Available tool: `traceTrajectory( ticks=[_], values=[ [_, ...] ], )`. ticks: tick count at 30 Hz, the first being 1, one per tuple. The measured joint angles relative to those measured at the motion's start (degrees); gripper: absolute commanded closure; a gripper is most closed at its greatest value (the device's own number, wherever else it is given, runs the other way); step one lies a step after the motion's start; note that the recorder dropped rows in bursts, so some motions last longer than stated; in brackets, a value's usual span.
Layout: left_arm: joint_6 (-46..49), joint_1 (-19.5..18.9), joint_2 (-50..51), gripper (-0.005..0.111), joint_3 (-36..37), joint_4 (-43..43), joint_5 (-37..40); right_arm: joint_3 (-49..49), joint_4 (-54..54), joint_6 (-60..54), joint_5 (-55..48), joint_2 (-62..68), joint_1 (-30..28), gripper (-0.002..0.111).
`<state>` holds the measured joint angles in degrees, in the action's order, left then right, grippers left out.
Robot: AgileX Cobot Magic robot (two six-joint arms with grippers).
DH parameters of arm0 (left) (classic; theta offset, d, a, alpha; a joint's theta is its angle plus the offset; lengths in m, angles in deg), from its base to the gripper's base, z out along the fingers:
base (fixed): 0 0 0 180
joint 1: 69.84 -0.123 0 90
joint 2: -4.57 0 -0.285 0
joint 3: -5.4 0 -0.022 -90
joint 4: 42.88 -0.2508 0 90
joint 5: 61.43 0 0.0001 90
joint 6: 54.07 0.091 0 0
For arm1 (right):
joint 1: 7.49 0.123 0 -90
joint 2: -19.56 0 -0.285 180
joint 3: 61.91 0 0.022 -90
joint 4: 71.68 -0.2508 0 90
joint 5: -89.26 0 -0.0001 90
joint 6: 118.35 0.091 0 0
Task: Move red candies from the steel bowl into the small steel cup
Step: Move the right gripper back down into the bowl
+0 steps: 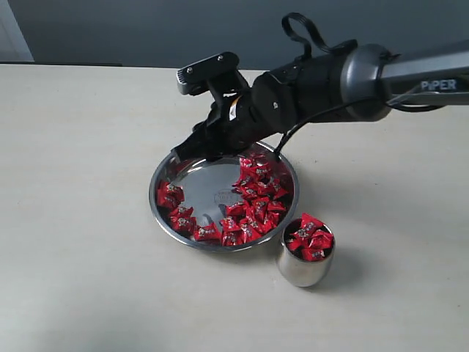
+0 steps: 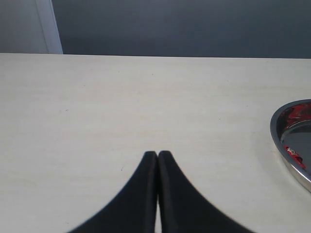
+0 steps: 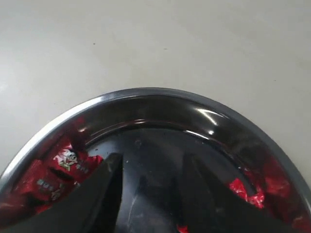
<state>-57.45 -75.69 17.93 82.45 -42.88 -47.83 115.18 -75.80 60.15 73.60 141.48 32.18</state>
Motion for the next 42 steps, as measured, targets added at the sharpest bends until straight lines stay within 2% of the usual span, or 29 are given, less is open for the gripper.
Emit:
traceTrajectory(
  ticks=[6, 17, 27, 42],
  values=[
    [0.0, 0.0, 0.0, 0.106, 0.0, 0.0, 0.0, 4.29, -2.11, 0.0, -10.53, 4.09, 0.0, 0.069],
    [0.0, 0.0, 0.0, 0.106, 0.0, 0.0, 0.0, 8.25, 10.11, 3.77, -15.21, 5.51, 0.0, 0.069],
    [0.0, 0.0, 0.0, 0.106, 0.0, 0.0, 0.0, 11.46, 13.01, 5.4, -27.93, 7.53, 0.0, 0.069],
    [0.0, 0.0, 0.0, 0.106, 0.0, 0.0, 0.0, 13.82, 16.22, 6.48, -28.7, 11.84, 0.0, 0.069]
  ],
)
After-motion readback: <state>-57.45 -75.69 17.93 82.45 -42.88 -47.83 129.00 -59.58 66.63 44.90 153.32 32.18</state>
